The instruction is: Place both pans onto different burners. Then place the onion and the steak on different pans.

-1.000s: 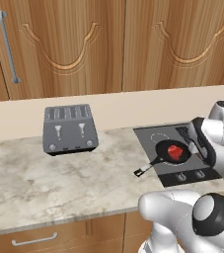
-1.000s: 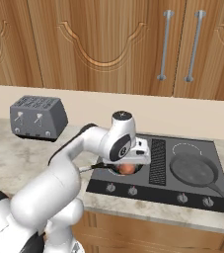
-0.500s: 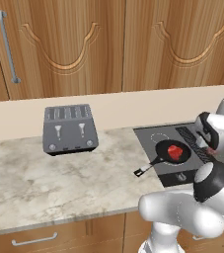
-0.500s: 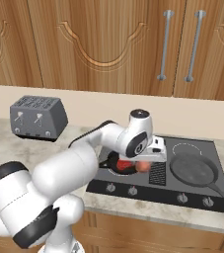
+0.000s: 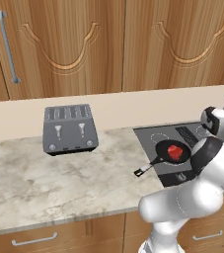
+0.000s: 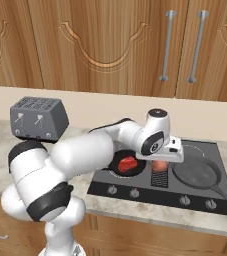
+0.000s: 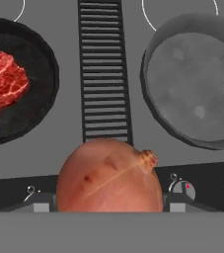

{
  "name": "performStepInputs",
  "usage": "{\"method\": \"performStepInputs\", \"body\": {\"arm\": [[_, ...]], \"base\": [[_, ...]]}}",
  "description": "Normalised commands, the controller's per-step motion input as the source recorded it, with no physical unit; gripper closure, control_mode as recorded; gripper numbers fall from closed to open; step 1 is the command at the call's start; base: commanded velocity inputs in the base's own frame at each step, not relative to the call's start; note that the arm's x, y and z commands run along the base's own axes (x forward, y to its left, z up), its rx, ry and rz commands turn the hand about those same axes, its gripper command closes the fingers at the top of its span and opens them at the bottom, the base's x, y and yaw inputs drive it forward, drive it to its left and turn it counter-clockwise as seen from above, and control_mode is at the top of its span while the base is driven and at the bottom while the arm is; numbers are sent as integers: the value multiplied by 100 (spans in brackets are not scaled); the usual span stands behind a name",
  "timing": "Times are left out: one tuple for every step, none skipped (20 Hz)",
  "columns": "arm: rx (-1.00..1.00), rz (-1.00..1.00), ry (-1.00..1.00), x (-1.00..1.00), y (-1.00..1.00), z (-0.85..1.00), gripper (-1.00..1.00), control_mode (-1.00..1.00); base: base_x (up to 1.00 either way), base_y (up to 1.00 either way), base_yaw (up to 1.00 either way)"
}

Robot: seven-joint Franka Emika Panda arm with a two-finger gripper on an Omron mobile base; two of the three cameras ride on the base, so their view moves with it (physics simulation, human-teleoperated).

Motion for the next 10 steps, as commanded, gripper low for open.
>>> {"method": "performStepInputs", "body": {"arm": [[1, -10, 0, 24, -36, 0, 100, -100], [0, -11, 0, 24, -35, 0, 100, -100], [0, -11, 0, 21, -35, 0, 100, -100], [0, -10, 0, 16, -36, 0, 100, -100], [0, -8, 0, 8, -40, 0, 100, -100], [0, -8, 0, 7, -41, 0, 100, -100], [0, -9, 0, 9, -40, 0, 100, -100], [0, -10, 0, 8, -43, 0, 100, -100], [0, -10, 0, 9, -42, 0, 100, -100], [0, -10, 0, 8, -39, 0, 100, -100]], "base": [[0, 0, 0], [0, 0, 0], [0, 0, 0], [0, 0, 0], [0, 0, 0], [0, 0, 0], [0, 0, 0], [0, 0, 0], [0, 0, 0], [0, 0, 0]]}}
